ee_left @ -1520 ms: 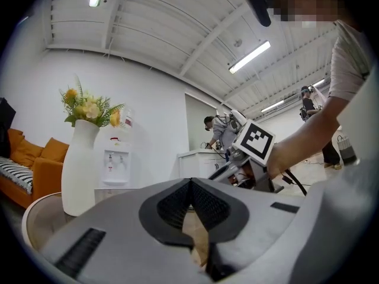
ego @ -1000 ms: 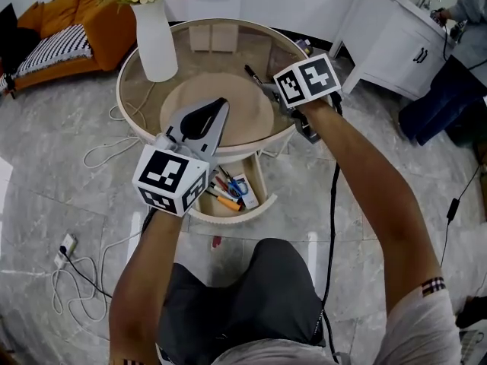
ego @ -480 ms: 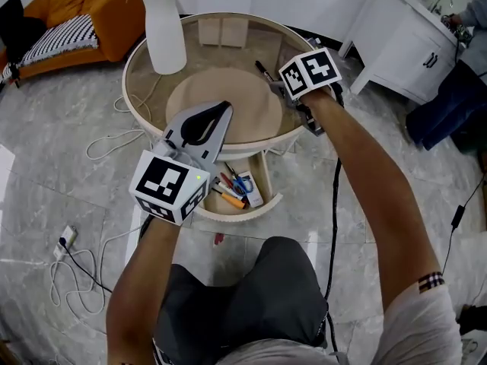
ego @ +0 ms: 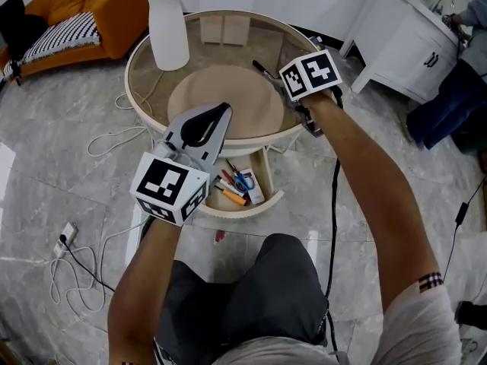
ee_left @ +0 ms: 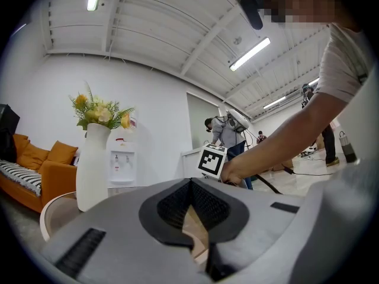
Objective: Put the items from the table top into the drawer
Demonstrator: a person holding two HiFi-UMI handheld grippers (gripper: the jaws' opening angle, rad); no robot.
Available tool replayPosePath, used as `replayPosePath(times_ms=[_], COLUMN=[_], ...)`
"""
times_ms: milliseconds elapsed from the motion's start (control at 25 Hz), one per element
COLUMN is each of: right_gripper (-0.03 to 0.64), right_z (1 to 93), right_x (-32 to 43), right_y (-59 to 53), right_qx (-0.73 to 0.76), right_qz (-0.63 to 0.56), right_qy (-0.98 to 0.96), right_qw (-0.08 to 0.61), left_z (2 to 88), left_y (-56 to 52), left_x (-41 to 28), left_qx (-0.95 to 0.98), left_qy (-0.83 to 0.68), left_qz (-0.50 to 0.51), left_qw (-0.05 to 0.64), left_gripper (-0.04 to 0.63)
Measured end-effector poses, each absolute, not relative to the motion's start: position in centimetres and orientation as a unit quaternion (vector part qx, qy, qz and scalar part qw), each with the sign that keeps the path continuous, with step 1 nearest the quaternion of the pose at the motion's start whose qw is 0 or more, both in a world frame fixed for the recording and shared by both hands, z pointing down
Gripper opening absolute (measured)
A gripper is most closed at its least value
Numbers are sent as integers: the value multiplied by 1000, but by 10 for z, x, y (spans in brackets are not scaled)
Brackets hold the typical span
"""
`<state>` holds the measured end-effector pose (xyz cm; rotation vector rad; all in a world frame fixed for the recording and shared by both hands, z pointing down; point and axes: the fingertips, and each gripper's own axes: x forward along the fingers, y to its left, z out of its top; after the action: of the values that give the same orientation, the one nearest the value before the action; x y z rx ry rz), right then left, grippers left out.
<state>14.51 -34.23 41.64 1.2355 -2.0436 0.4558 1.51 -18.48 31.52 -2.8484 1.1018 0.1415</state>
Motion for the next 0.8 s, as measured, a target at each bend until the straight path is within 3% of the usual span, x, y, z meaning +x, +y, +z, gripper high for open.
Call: replayPosePath(times_ms=[800], right_gripper=[38], right_z=[342], right_x=[102], right_y=[-233], right_qx=[439], right_qz=[138], right_qy=[-863], right_qw=[209], left_z=[317], left_y=[-174], left_x=[2], left_qx=[-916], left_qy=[393], left_qz=[83], left_qw=[16], left_gripper=[0])
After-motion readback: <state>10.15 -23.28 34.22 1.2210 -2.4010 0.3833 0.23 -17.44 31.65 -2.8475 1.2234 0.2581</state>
